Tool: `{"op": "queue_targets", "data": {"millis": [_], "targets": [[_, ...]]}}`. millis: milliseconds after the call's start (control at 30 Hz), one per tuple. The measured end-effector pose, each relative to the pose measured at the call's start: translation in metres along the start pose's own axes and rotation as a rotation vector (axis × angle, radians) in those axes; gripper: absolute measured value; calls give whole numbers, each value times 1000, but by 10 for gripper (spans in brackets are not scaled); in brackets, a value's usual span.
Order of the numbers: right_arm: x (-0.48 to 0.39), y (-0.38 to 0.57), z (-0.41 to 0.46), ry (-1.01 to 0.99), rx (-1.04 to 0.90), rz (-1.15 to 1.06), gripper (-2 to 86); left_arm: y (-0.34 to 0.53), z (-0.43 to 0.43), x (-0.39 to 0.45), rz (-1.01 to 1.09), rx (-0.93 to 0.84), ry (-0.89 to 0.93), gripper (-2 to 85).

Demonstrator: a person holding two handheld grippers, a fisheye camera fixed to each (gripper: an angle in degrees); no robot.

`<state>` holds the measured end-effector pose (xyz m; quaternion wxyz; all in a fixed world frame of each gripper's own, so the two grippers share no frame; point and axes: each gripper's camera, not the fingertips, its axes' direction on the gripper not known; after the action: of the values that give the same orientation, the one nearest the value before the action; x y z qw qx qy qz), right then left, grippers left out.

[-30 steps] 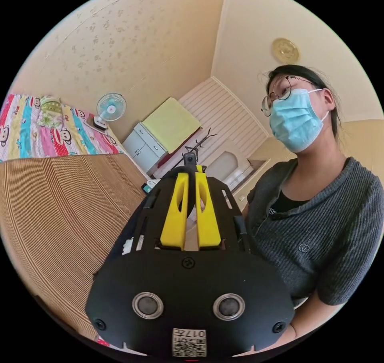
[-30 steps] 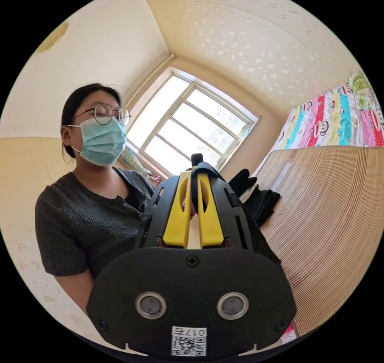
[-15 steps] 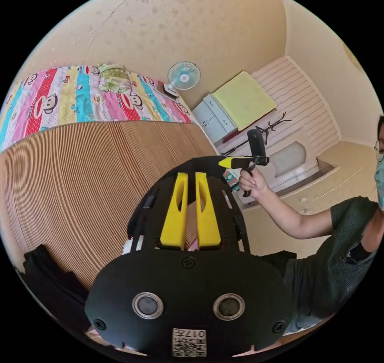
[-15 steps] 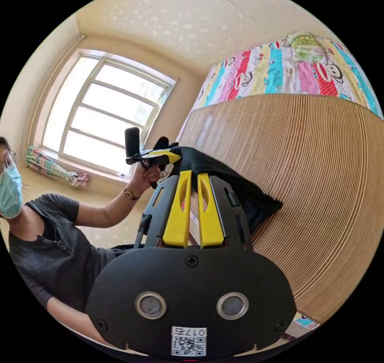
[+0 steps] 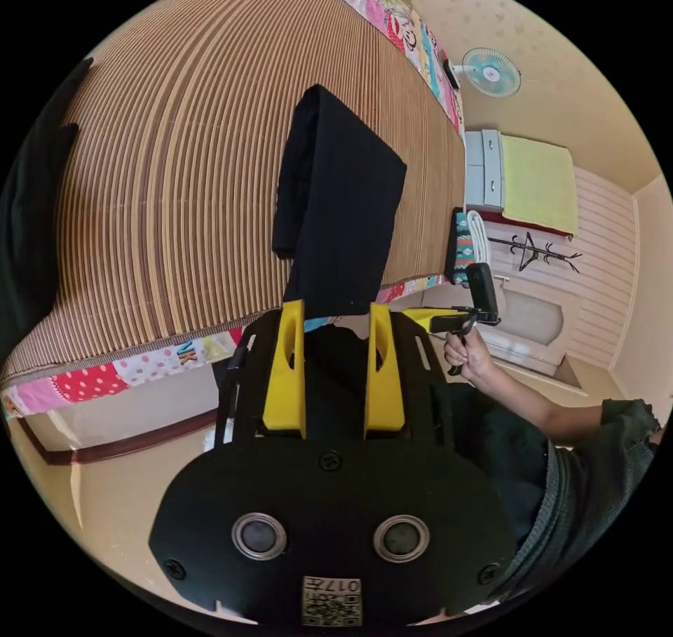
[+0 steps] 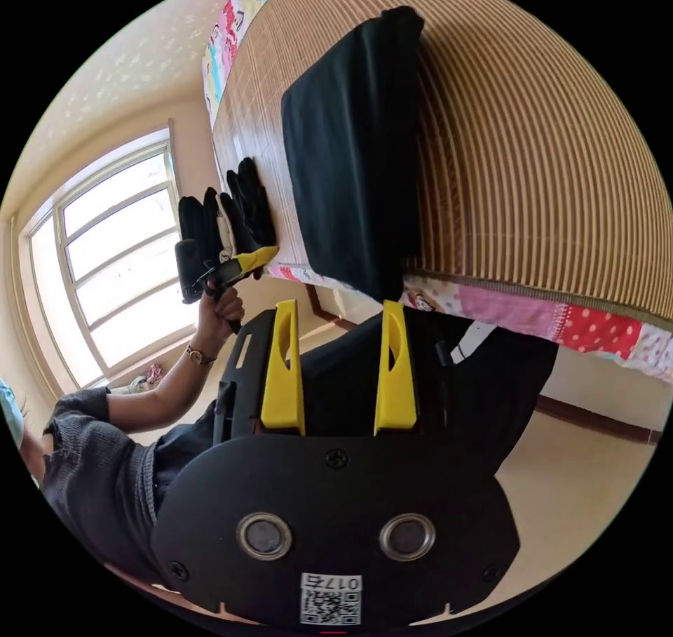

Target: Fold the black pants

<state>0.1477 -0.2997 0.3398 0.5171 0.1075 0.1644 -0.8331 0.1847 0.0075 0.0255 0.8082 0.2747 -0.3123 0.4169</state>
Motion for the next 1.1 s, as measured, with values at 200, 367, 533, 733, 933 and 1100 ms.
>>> {"op": "queue_targets", "data": {"millis": [200,367,533,733,933,1100], "targets": [[-8,-76,-19,-16,81,14,185,-108,31,-33,43,4,-21,163],[-15,-101,20,-50,-2,138,180,-136,68,-50,-16,-37,-94,149],[-20,-78,19,-59,-67,139,122,-119,92,-66,-133,-67,-26,95],[-16,3,-45,-211,-152,41,86,-74,133,-14,-35,-211,-51,64],[16,117,-192,-305,-57,9,74,-37,208,70,-78,-198,139,64],[38,218,-363,-265,151,-28,73,-64,322,219,99,-238,192,64]]}}
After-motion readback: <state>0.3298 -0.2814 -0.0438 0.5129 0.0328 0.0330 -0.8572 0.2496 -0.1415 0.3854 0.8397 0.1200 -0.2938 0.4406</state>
